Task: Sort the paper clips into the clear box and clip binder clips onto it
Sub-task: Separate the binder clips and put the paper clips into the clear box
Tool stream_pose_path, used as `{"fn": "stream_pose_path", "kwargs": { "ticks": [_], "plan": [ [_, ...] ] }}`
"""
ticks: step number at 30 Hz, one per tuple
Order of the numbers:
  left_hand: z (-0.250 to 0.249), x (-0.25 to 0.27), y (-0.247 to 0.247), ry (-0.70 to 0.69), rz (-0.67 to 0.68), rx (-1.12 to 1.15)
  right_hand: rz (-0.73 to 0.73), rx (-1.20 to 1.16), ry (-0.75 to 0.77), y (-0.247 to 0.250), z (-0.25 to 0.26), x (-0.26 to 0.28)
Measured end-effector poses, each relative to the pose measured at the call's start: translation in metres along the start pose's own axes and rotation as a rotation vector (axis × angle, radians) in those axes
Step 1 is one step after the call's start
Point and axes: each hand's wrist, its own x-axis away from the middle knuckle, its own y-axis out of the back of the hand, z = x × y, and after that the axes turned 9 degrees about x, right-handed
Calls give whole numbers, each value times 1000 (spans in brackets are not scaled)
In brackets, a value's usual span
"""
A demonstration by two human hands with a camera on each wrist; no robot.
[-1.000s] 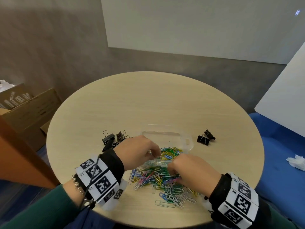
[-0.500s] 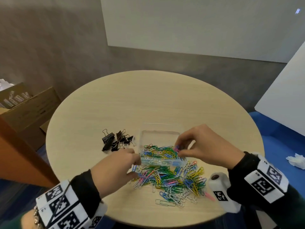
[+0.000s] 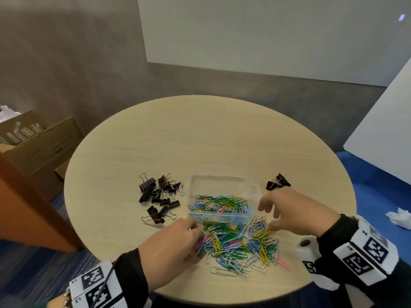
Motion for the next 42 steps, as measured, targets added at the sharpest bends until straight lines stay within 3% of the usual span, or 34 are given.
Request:
{"fn": "stream_pose_path", "kwargs": {
  "ticks": [3,6,10,15,26,30,38,42],
  "plan": [
    [-3,-3,0,-42,-41,30,149,23,-47,-17,2,-1],
    [-7,-13,-2,-108,-41,42,173,-11,-42,-29,7,-1],
    [-11,-28,-7,-143,31,-11,111,-59,-23,-36,9,-8],
    [-16,-38,1,-101,14,-66,13,-126,-5,-35,0,-14],
    [-9,-38,14,-78,-2,-17,-18,-149,-18,-6,-19,-13],
    [-7,-34,26,-97,-45,47,-66,-164,-27,18,-26,-6],
    [-5,-37,65,-122,-164,166,-340,-290,68,34,-8,-16],
    [1,-48,79,-131,-269,199,-308,-339,118,23,0,-22]
  ]
}}
